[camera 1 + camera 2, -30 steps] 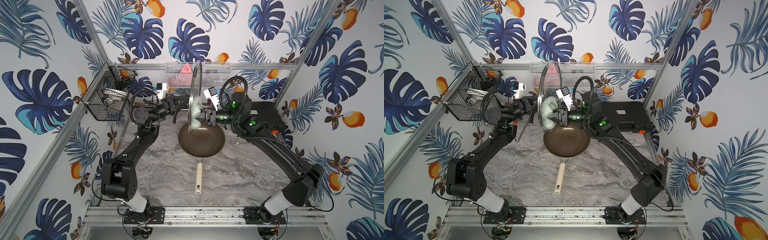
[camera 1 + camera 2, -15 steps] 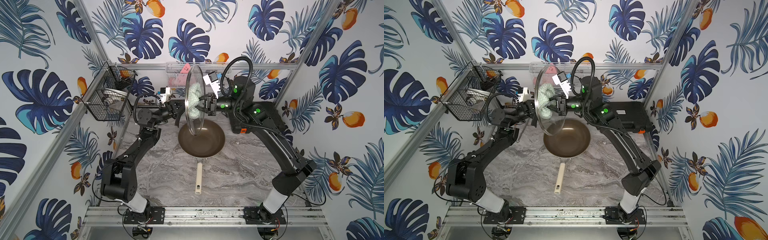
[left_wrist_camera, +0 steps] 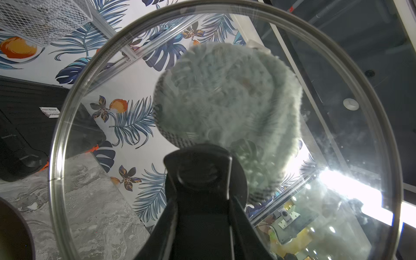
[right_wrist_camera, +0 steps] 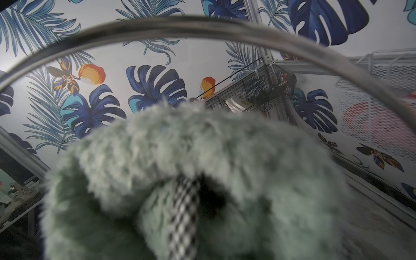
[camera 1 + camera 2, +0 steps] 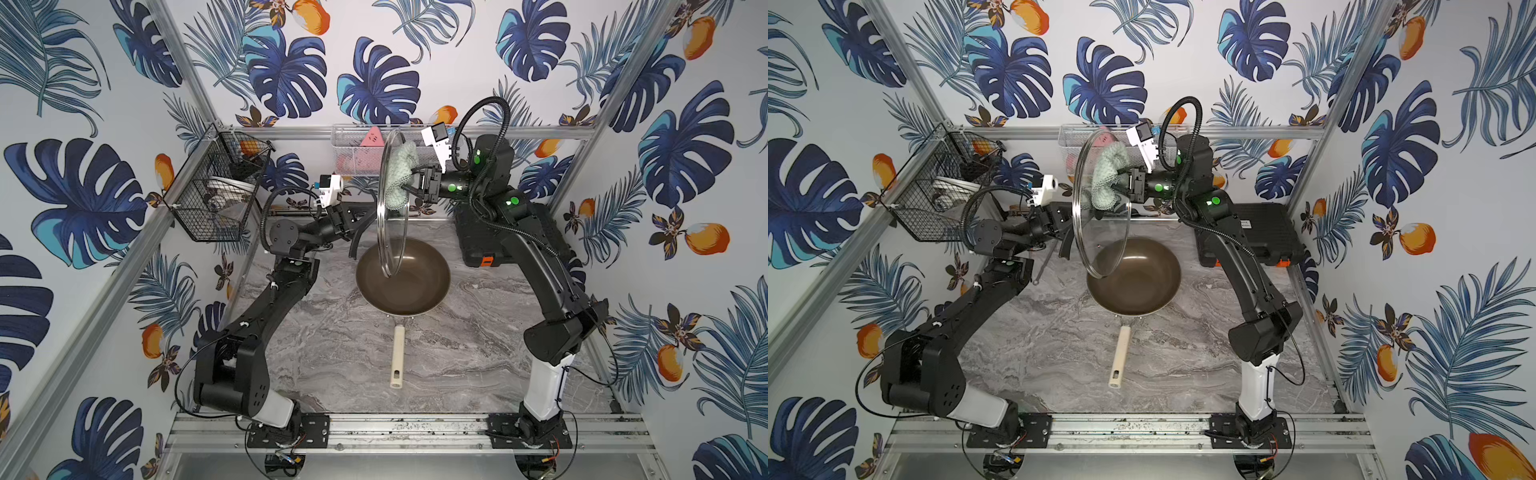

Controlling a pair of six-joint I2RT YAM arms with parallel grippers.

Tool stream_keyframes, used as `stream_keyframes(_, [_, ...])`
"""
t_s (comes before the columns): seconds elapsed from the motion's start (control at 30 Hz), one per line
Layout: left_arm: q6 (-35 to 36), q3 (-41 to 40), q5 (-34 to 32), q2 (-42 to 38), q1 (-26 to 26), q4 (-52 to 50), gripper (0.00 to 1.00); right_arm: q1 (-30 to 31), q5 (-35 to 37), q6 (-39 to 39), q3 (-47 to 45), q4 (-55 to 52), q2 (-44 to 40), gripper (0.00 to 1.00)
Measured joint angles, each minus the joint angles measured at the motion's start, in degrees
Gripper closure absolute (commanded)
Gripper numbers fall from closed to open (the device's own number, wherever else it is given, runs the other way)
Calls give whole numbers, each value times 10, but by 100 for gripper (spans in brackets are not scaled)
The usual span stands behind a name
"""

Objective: Wipe the pot lid with a cloth
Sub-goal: Wipe the pot lid.

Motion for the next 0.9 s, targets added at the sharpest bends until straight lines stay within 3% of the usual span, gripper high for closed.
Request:
stream_keyframes(0.17, [-4, 9, 1, -1, 0, -1, 100, -6, -9, 14, -25, 36, 9, 100])
stream_keyframes(0.63, [0, 59, 13, 27, 0, 11, 100, 31, 6, 10, -295, 100, -132, 100])
stream_keyframes(0.9, [1, 64, 9, 36, 0, 32, 100, 71, 1, 5, -346, 89, -196, 100])
